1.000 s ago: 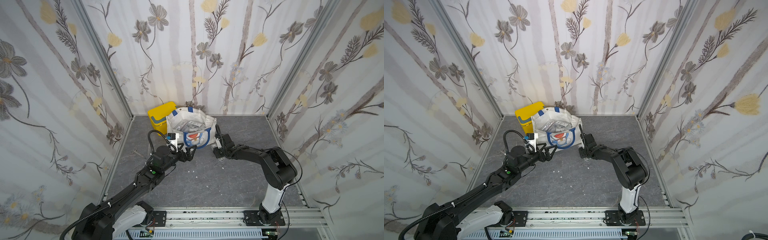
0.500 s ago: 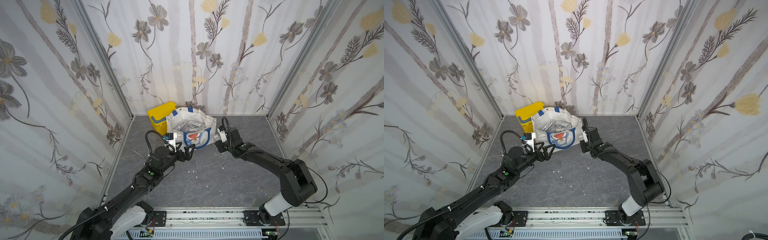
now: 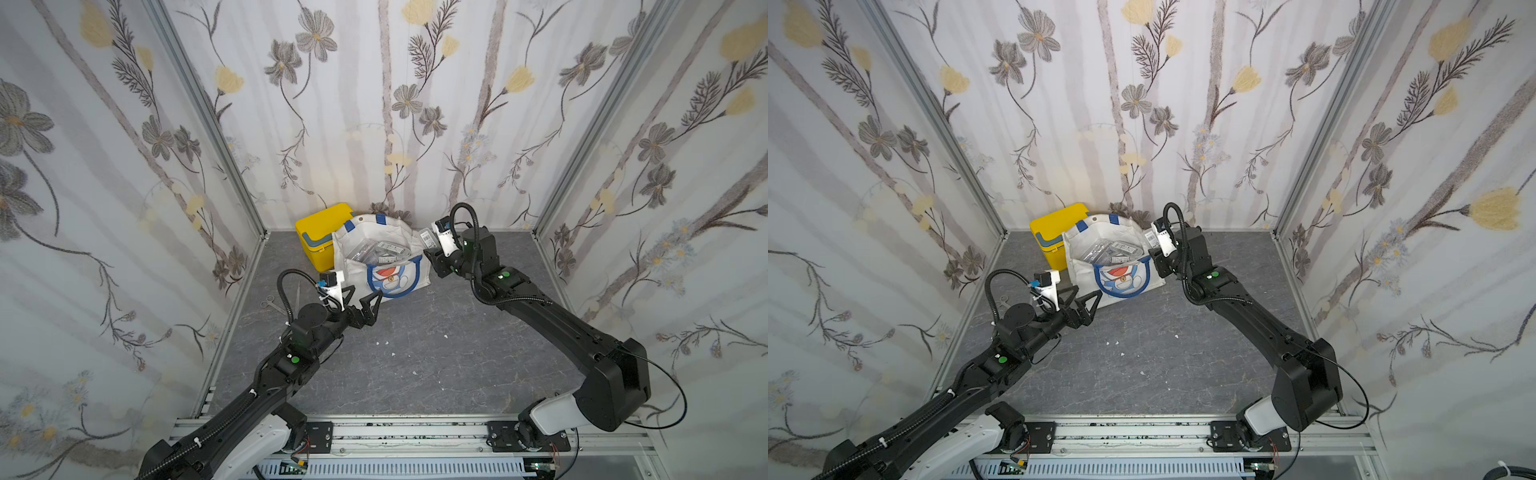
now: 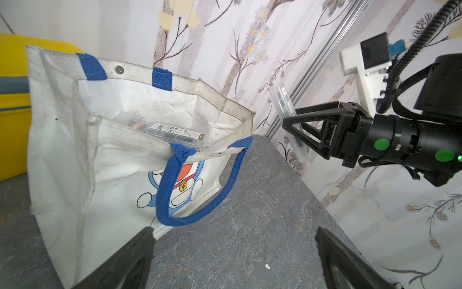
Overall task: Put the compass set into the canvas bag
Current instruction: Place the compass set in the canvas bag.
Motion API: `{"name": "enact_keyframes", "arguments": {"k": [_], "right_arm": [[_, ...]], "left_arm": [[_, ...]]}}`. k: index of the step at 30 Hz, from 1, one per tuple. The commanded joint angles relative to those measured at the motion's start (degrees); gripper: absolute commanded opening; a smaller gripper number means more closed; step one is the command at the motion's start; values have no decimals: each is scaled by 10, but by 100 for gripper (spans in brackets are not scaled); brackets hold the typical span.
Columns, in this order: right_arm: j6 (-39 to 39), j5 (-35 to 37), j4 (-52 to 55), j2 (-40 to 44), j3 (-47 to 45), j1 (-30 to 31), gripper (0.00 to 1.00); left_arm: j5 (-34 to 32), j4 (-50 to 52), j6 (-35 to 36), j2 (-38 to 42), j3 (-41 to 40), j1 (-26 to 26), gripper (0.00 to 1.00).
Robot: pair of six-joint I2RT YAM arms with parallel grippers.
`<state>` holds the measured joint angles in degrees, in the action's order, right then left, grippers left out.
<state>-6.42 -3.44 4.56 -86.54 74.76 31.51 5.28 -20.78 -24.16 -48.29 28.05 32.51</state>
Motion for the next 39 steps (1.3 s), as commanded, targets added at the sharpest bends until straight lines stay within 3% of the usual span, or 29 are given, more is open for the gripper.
{"name": "enact_keyframes", "arguments": {"k": [1, 9, 17, 28, 39], "right_arm": [[-80, -94, -15, -35, 45, 5, 42], [-145, -178, 14, -197, 210, 8, 42], [-227, -195, 53, -336, 347, 18, 42], [-321, -162, 102, -388, 350, 22, 48], [-288, -135, 71, -371, 350, 20, 69]], "left_arm": [[-16, 0, -1, 15, -7, 0, 100], [-23, 19, -4, 41, -17, -1, 100], [-32, 39, -6, 59, -20, -2, 100], [-60, 52, 0, 72, -21, -1, 100], [-84, 64, 6, 76, -18, -2, 100]]}}
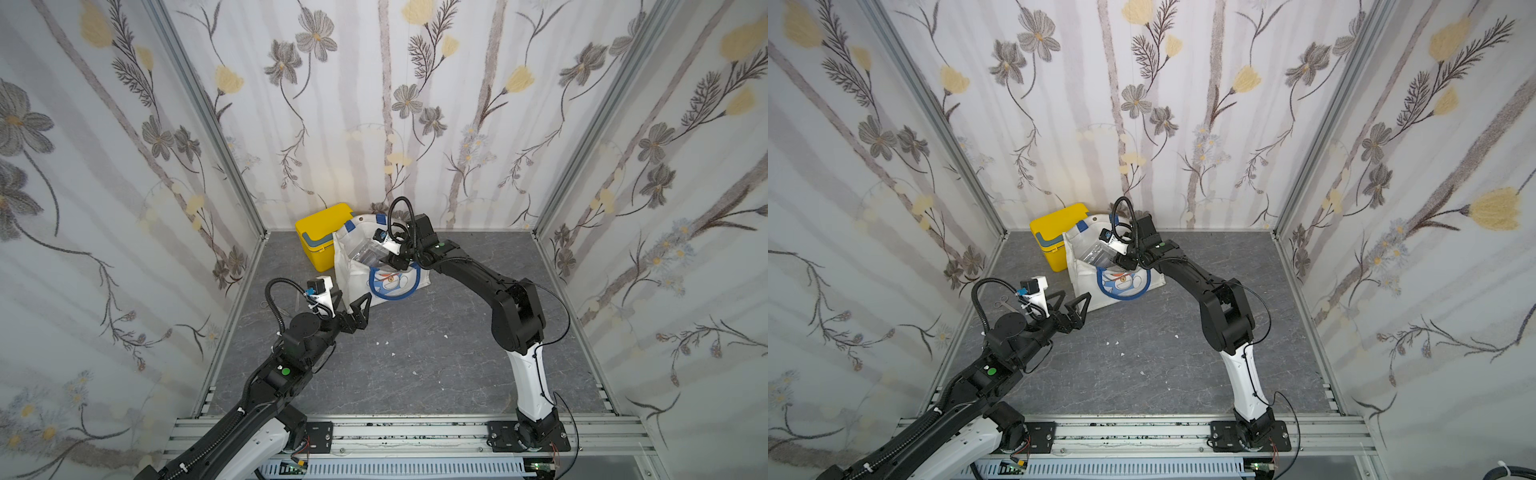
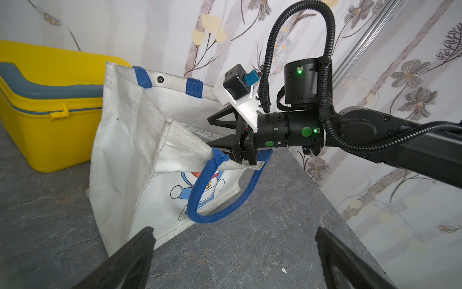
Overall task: Put the compass set into the canvas bag
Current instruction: Place the compass set in the canvas bag, then reset both arms
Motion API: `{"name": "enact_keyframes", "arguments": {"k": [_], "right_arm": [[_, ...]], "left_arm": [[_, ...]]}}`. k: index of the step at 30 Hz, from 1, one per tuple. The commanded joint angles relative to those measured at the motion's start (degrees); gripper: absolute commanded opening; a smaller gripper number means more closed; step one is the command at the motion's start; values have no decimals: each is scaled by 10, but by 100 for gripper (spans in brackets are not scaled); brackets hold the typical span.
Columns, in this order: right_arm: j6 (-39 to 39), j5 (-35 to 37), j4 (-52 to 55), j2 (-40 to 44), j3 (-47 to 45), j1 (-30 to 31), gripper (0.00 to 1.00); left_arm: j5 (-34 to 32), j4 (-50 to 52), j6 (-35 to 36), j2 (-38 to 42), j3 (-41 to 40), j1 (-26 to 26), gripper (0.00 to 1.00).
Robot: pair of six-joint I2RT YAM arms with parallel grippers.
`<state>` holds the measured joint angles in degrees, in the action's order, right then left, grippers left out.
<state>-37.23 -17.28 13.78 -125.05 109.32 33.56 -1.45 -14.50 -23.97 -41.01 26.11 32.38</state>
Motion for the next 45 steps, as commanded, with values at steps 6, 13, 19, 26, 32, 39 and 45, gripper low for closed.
{"name": "enact_keyframes", "arguments": {"k": [6, 13, 19, 26, 32, 39, 45], "right_arm": [[96, 20, -84, 56, -4, -2, 99], [177, 94, -229, 166, -118, -8, 99], [247, 209, -235, 256, -221, -33, 100], [316, 291, -266, 421, -447, -88, 99], [375, 300, -280, 514, -627, -174, 100], [372, 303, -361, 500, -772, -238, 99], [399, 261, -591, 470, -873, -289, 100]], "left_arm": [[-100, 47, -17, 5, 15, -3, 100], [-165, 80, -22, 9, 34, -24, 100], [-242, 125, -16, -11, 64, -58, 100], [-303, 154, 16, -104, 100, -116, 100], [-319, 56, 53, -138, 59, -165, 100], [-310, -114, 99, -149, -30, -208, 100], [-258, -241, 102, -223, -69, -249, 100]]}}
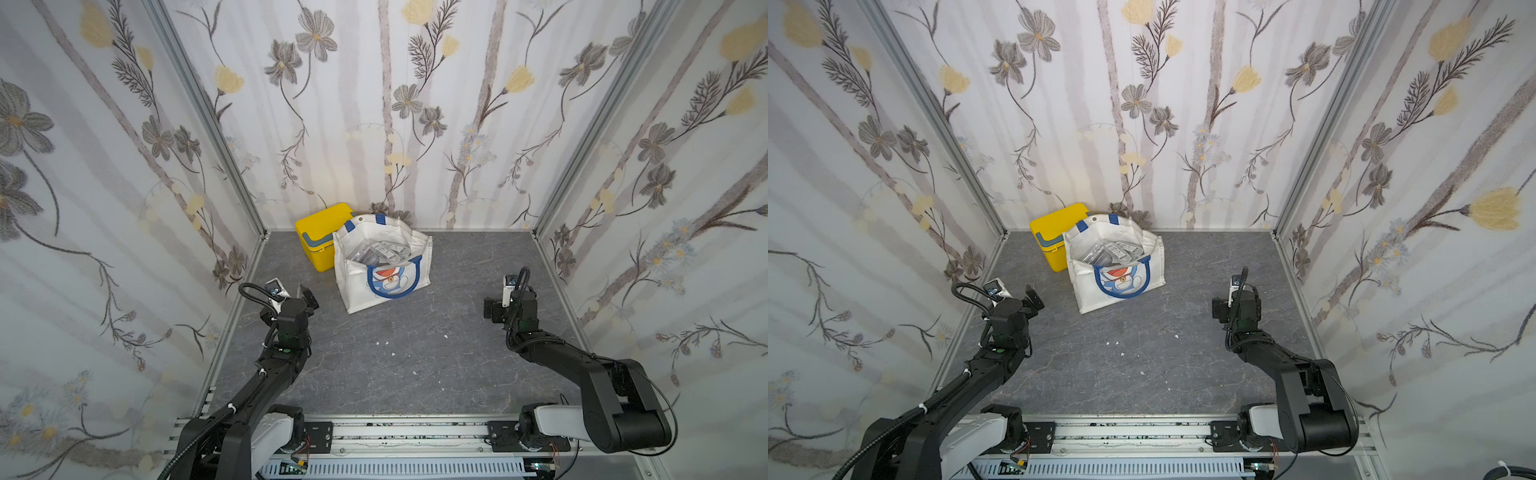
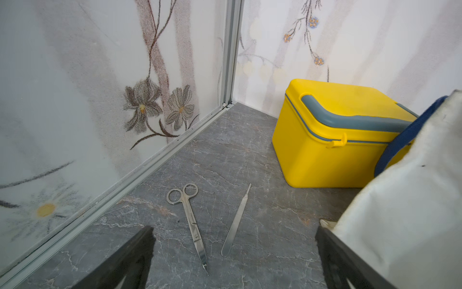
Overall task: Put the compass set into the canvas bag
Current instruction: Reset both arms
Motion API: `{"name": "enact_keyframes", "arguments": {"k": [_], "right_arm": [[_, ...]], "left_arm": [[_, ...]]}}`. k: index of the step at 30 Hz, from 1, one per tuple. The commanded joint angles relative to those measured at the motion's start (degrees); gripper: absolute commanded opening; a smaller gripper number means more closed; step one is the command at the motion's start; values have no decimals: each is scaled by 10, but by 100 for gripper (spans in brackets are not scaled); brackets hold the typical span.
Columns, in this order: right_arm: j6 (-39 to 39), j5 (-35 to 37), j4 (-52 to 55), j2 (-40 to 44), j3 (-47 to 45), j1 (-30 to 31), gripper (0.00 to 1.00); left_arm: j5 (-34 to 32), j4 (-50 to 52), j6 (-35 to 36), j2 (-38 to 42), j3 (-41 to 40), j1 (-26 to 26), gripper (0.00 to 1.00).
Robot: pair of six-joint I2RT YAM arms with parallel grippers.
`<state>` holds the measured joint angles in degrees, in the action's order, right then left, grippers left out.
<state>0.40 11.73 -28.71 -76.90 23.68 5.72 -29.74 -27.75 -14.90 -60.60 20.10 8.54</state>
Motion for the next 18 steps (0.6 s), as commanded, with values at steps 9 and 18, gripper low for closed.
{"name": "enact_keyframes", "arguments": {"k": [9, 18], "right_arm": [[32, -65, -324, -78, -53, -55, 99], [11, -116, -485, -95, -133, -55, 99]], "left_arm": [[82, -294, 54, -176, -36, -31, 100], [89, -409, 106, -283, -21, -44, 100]]}}
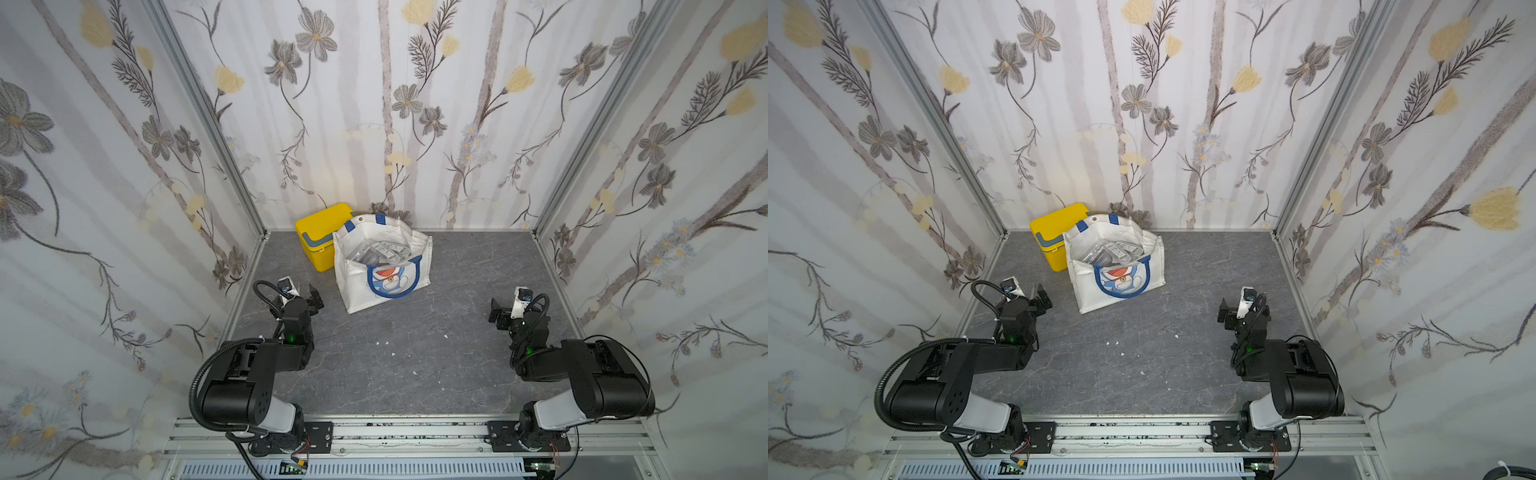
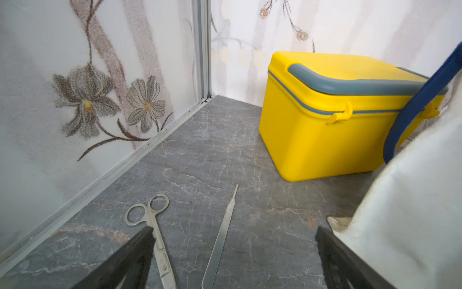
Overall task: Put the compass set into the canvas bag
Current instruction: Reset both arms
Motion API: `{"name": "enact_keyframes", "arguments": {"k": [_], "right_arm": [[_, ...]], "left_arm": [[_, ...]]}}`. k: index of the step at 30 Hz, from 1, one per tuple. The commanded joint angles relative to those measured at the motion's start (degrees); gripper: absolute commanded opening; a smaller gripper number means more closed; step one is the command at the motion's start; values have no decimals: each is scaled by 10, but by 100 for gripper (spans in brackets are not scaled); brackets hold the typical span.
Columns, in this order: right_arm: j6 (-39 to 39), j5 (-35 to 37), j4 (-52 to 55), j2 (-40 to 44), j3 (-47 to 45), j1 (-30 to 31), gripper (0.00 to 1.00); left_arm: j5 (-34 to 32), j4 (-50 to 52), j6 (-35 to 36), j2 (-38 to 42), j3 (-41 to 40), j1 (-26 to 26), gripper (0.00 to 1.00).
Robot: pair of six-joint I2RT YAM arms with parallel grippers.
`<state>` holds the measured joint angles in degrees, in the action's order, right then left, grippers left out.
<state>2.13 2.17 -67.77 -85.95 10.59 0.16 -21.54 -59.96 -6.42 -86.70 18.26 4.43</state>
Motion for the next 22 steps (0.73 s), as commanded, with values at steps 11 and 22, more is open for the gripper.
{"name": "enact_keyframes", "arguments": {"k": [11, 22], "right_arm": [[2, -7, -57, -4, 15, -1, 99], [-5, -9, -65, -5, 13, 1, 99]], "left_arm": [[49, -213, 31, -47, -63, -4, 100], [39, -191, 25, -45, -55, -4, 100]]}}
